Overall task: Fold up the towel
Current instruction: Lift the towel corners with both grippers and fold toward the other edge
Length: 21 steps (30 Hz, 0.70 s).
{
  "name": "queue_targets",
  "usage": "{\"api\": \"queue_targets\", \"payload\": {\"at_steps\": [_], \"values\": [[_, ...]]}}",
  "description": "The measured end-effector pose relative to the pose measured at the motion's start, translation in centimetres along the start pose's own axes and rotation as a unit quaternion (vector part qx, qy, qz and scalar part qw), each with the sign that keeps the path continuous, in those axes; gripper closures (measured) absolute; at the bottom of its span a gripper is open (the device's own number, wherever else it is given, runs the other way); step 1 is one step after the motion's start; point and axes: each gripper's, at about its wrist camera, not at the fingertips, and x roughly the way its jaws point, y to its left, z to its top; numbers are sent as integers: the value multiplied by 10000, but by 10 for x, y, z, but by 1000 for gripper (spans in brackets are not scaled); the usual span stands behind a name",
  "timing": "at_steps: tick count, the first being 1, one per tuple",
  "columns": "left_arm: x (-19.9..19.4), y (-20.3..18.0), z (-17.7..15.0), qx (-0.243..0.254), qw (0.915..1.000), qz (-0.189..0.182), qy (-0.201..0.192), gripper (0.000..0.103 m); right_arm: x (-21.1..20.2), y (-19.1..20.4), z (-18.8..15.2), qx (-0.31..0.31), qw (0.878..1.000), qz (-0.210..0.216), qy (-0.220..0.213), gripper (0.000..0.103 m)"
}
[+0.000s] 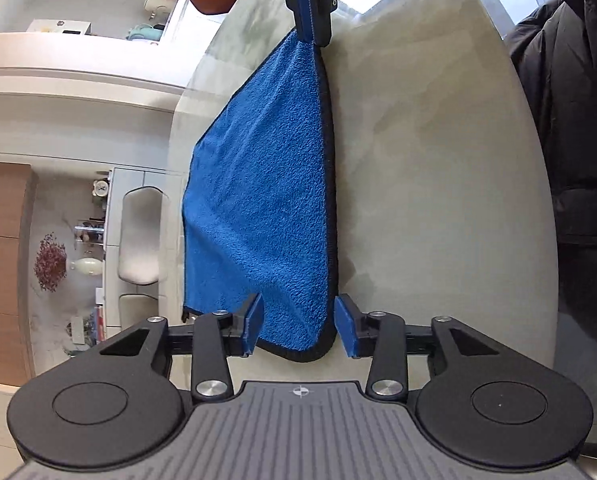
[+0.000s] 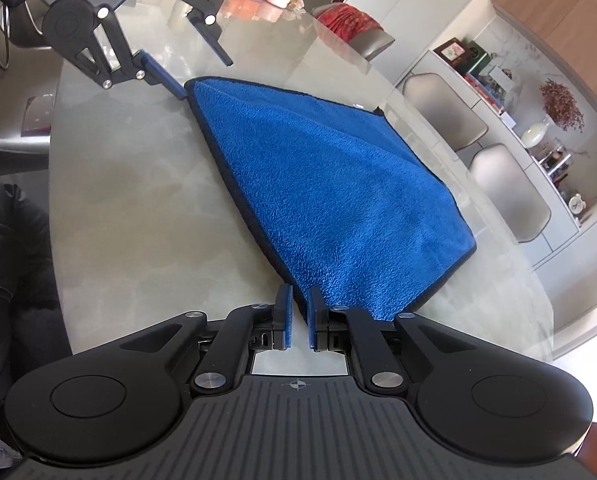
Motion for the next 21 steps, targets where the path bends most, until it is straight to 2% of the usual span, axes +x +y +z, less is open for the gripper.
{"api": "queue_targets", "payload": {"at_steps": [1,2,5,8,11,13,15,18,21], "values": [[2,0,0,-13,10000,-47,3,86,1,0,0,-8,10000,-34,-16,95],[4,0,0,0,10000,-46,6,88,1,0,0,-20,10000,-82,-35,96],[10,-3,0,92,9999,67,21,88,1,0,0,-68,9994,-305,-134,96],[13,-4,0,66,9998,164,38,85,-2,-4,2,-21,9991,-357,-246,96],[7,-6,-2,157,9995,238,-110,72,-6,-7,3,40,9988,-364,-313,96],[5,-5,-3,219,9989,352,-216,51,-7,-10,4,82,9988,-372,-322,97],[8,-3,-2,216,9984,457,-258,40,-8,-15,5,184,9986,-369,-341,97],[10,4,1,155,9989,367,-238,40,-7,-23,6,327,9985,-297,-336,97],[6,7,2,193,9990,220,-341,41,-12,-19,5,85,9994,-133,-322,97]]}}
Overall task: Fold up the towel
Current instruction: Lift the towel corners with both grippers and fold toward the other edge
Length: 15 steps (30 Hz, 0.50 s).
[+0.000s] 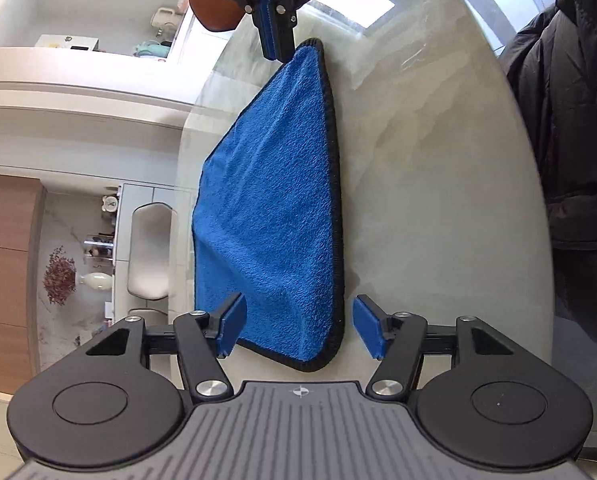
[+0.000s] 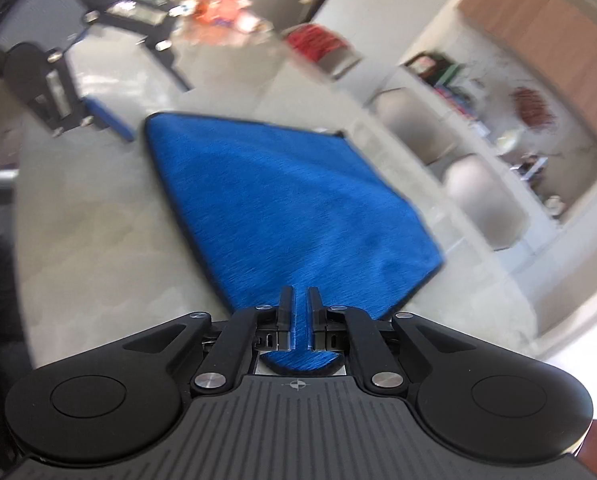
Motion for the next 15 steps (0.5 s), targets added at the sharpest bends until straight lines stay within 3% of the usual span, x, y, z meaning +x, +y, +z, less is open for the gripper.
{"api": "queue_targets", "payload": {"at_steps": [3,9,12,15], "values": [[-3,2,-1,-16,10000,-46,16,43,-4,12,-3,-512,9986,116,67,97],[1,-4,4,127,9998,22,171,61,4,29,-3,-1086,9935,196,276,92],[0,-6,5,109,9998,21,168,61,13,38,-5,-1430,9893,1,287,84],[-4,-9,4,76,9998,17,160,59,21,40,-4,-1558,9872,-131,312,84]]}}
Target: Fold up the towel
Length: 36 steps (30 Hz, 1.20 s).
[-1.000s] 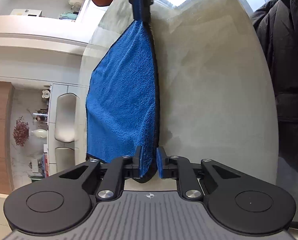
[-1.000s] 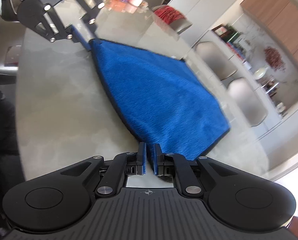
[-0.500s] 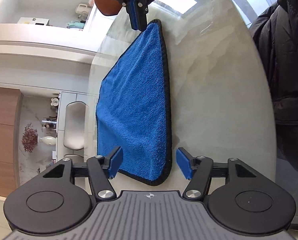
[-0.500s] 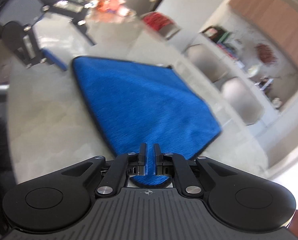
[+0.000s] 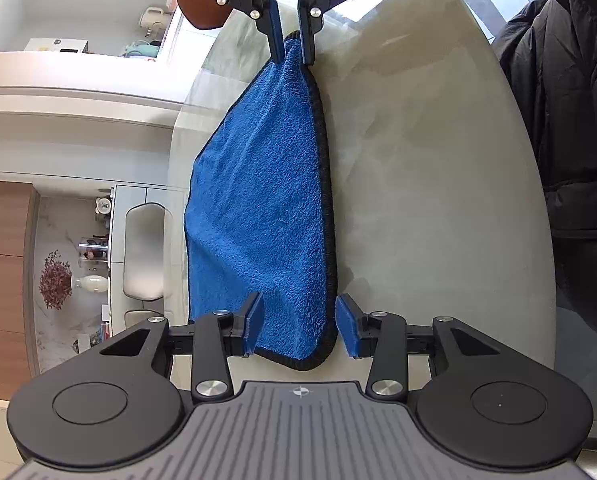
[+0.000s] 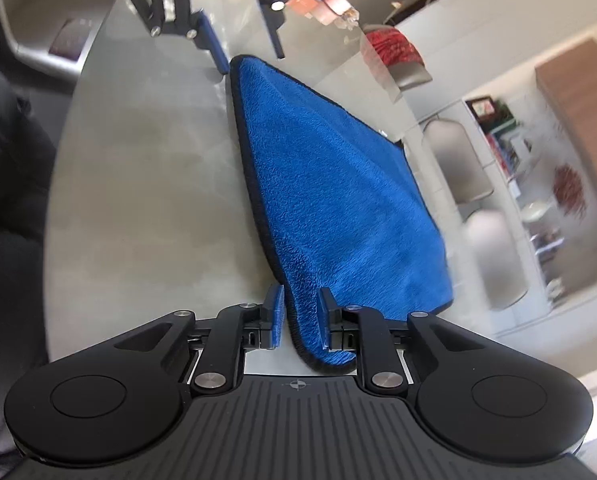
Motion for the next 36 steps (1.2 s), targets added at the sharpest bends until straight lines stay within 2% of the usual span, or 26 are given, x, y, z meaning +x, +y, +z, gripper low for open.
{"api": "queue_targets", "payload": {"at_steps": [2,3,4,5,10,15,17,19,20,22,27,31,36], "values": [[-1,-1,0,9,10000,51,-7,56,8,-2,3,35,10000,-56,61,86],[-1,-2,0,25,9999,133,-13,47,10,-4,5,101,9999,-56,80,97],[-1,-2,-1,35,9998,200,-20,40,12,-7,6,243,9997,-12,83,100],[-2,-3,-1,33,9997,229,-33,38,12,-12,7,406,9992,5,48,100],[-2,0,1,8,9997,223,-105,37,2,-43,10,1121,9932,-131,-290,100],[1,5,5,-103,9997,192,-93,37,-1,-64,8,1453,9884,-208,-387,100],[3,9,7,-253,9996,128,-12,41,-1,-67,7,1502,9877,-200,-398,100],[8,15,8,-449,9989,-49,146,55,-3,-67,6,1518,9874,-186,-412,100],[9,15,8,-479,9986,-88,197,59,-4,-66,5,1507,9875,-187,-415,100],[12,15,8,-486,9982,-172,317,75,-5,-65,4,1492,9877,-195,-418,100],[12,15,5,-552,9971,-355,398,90,-8,-63,-1,1515,9875,-184,-401,100],[13,19,4,-694,9956,-448,435,94,-9,-57,-2,1455,9885,-143,-384,100],[18,29,-2,-811,9954,-227,453,97,-9,-51,-4,1368,9901,-79,-296,100]]}}
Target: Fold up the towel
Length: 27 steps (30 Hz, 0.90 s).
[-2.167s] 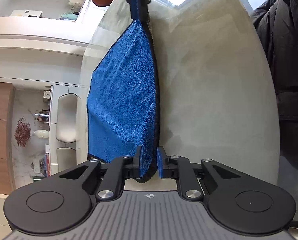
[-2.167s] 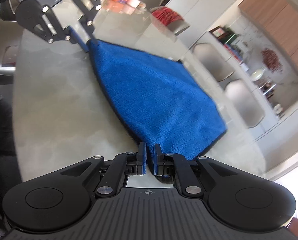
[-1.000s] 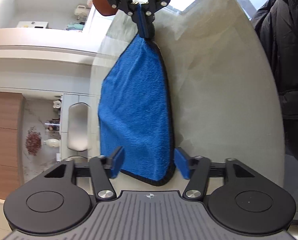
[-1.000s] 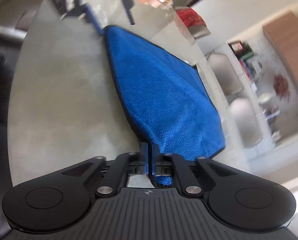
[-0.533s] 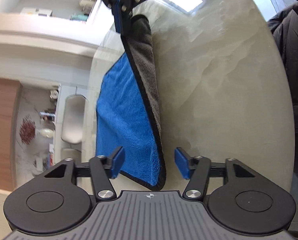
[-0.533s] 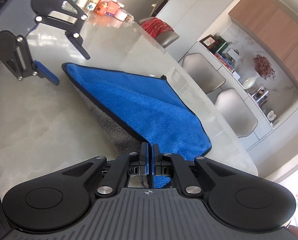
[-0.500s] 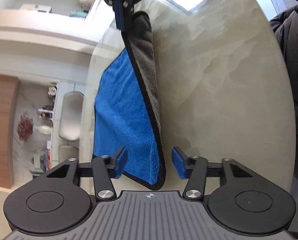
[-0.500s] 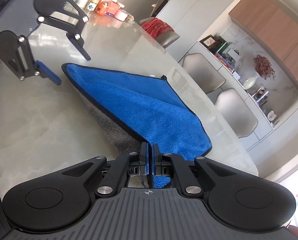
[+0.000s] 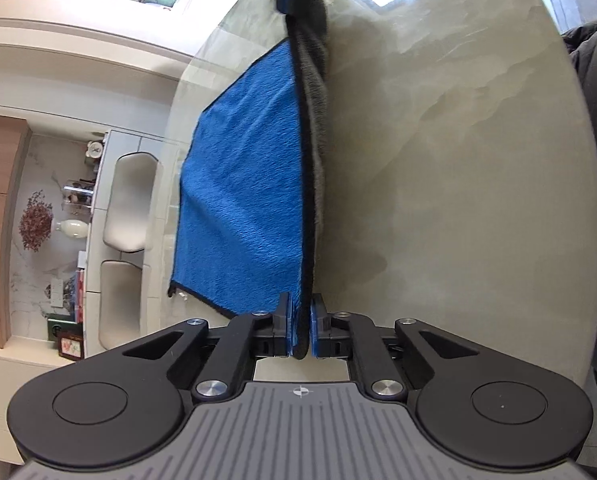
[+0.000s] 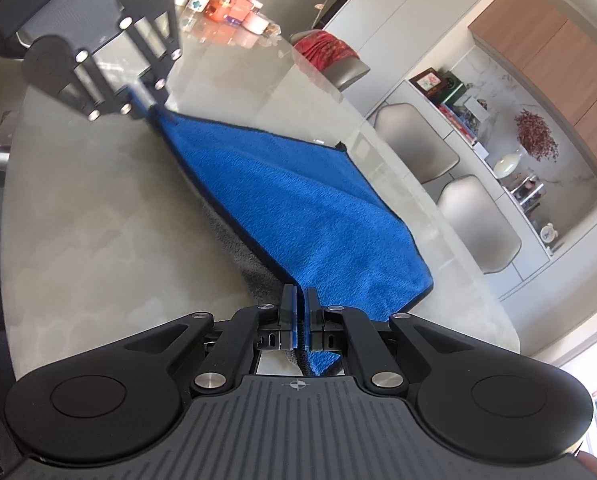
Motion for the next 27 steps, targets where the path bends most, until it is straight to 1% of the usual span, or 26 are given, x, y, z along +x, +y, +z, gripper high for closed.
{"api": "queue_targets", "payload": {"at_steps": [2,5,8,10,13,17,18,20,22,23,27], "values": [[0,8,0,-98,9999,60,-52,97,0,0,0,-25,10000,-9,24,100],[2,25,1,-356,9992,10,-156,97,0,-4,2,-34,10000,-67,11,100],[7,37,2,-517,9986,26,-138,97,3,-13,5,82,10000,-42,1,100],[7,36,1,-514,9986,-21,-144,97,7,-16,4,113,9999,21,73,99],[6,29,-1,-476,9986,-162,-150,97,13,-5,-2,-154,9995,164,226,99],[4,21,-5,-409,9988,-230,-138,97,13,10,-9,-391,9985,228,296,99],[4,20,-5,-406,9988,-233,-140,97,12,12,-10,-404,9984,245,301,97],[4,18,-6,-406,9988,-243,-140,97,11,14,-11,-420,9983,244,314,90],[4,17,-7,-412,9987,-264,-134,97,10,15,-13,-426,9983,226,329,66],[4,16,-7,-408,9987,-273,-131,97,10,15,-15,-402,9984,222,341,62],[6,13,-8,-369,9988,-308,-128,97,10,13,-18,-274,9984,288,407,62]]}}
